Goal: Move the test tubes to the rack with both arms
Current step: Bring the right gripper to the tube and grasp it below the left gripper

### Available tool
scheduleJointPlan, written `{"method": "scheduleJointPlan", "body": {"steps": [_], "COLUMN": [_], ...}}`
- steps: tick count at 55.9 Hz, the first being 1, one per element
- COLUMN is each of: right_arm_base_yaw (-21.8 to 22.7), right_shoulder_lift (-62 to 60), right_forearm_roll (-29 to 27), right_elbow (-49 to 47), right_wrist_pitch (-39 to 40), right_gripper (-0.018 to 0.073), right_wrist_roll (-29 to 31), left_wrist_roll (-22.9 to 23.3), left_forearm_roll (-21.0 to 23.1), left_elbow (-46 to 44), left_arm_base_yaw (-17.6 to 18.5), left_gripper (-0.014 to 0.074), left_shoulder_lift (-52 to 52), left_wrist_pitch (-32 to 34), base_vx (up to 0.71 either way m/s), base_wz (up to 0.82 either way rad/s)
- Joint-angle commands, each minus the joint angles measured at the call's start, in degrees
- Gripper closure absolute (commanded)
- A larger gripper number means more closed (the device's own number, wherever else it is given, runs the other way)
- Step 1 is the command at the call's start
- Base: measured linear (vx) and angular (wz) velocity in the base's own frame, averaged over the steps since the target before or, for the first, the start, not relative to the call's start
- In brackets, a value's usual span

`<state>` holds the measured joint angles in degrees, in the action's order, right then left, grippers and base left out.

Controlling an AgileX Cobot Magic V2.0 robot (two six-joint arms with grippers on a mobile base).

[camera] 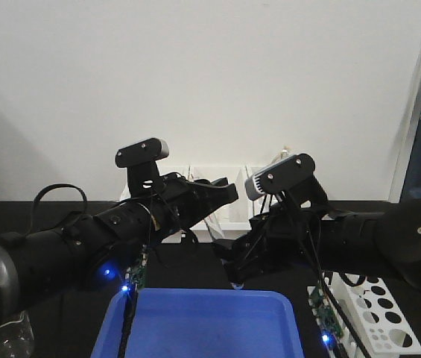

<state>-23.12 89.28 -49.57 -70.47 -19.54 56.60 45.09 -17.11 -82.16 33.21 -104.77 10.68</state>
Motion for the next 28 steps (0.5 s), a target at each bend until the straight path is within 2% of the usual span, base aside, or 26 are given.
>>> {"method": "scheduleJointPlan", "body": {"steps": [1,19,28], "right_arm_base_yaw": [-0.18,-0.21,-0.21], "right_shoulder_lift": [-1.29,1.99,2.96], "right_forearm_roll": [0.34,0.33,0.33], "right_elbow": [-3.82,-6.27,-6.27], "right_wrist_pitch": [2.97,2.18,2.70], "right_gripper": [0.0053,0.0053,0.0053], "right_wrist_roll": [0.24,0.02,0.07], "left_wrist_roll": [0.39,0.72,5.27], "left_forearm_roll": [0.51,0.58,0.44], "left_elbow": [-2.10,-2.10,-2.10], "left_arm_base_yaw": [0.83,0.98,1.66], "left_gripper": [0.0604,0.0604,0.0604], "left_shoulder_lift": [2.95,2.95,2.95], "left_wrist_pitch": [4.60,4.65,4.58], "base_vx": [0.00,0.00,0.00], "base_wz": [0.00,0.00,0.00]}}
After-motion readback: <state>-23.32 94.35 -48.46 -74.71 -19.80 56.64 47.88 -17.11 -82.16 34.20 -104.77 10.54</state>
